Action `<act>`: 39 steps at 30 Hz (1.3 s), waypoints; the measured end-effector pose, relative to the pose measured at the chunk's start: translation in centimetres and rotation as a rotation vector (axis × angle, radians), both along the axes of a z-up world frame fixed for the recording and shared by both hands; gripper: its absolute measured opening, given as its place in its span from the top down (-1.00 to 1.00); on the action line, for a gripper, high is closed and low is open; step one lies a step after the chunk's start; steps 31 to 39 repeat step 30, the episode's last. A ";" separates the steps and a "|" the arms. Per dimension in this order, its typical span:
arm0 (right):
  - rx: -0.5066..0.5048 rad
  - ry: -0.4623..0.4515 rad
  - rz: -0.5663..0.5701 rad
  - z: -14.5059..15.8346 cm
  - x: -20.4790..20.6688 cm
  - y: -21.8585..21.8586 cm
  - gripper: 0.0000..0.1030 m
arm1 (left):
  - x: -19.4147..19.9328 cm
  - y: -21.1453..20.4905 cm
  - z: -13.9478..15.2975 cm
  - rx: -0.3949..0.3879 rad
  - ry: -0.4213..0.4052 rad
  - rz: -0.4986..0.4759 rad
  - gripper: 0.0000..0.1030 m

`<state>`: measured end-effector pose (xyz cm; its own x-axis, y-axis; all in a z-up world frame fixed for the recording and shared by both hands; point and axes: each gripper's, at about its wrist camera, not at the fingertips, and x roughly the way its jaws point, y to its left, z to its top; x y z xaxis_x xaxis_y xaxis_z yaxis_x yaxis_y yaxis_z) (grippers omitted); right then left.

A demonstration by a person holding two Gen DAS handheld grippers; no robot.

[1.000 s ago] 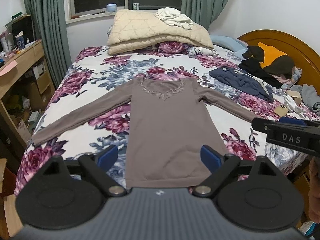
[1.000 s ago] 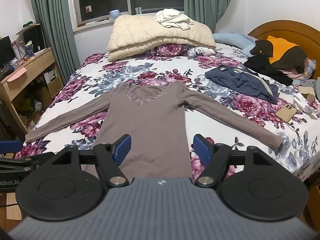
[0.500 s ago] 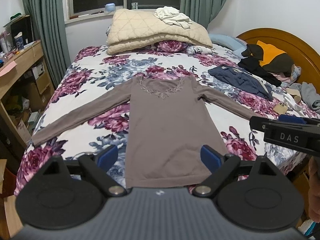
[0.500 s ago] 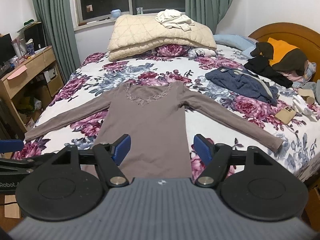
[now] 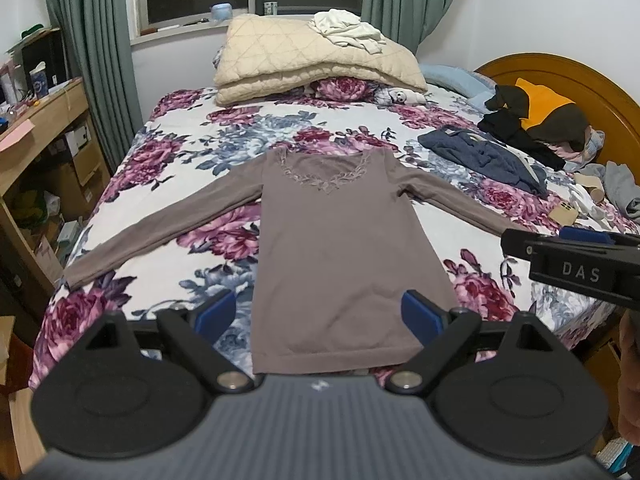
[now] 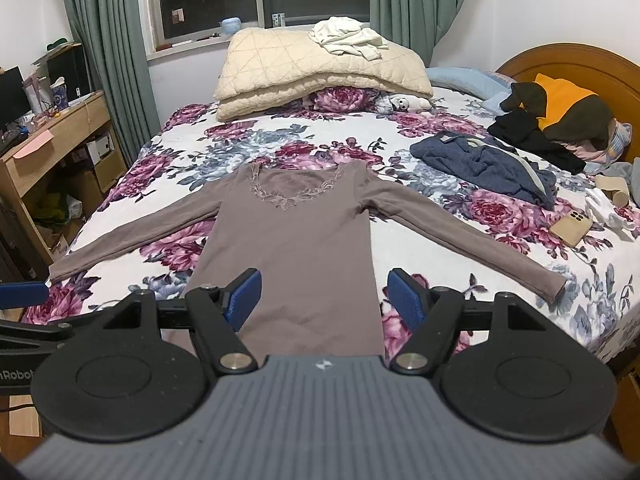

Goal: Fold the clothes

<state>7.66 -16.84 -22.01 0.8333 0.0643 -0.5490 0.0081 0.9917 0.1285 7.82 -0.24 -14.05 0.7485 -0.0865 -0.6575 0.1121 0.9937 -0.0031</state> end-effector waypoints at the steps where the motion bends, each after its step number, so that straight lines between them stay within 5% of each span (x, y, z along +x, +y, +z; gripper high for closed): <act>1: 0.001 0.001 0.000 0.0 0.0 0.0 -0.40 | 0.0 0.0 0.0 0.000 0.000 0.001 -0.75; 39: 0.012 0.000 0.001 0.0 -0.1 -0.4 -0.43 | -0.4 -0.3 -0.1 0.006 -0.005 -0.008 -0.75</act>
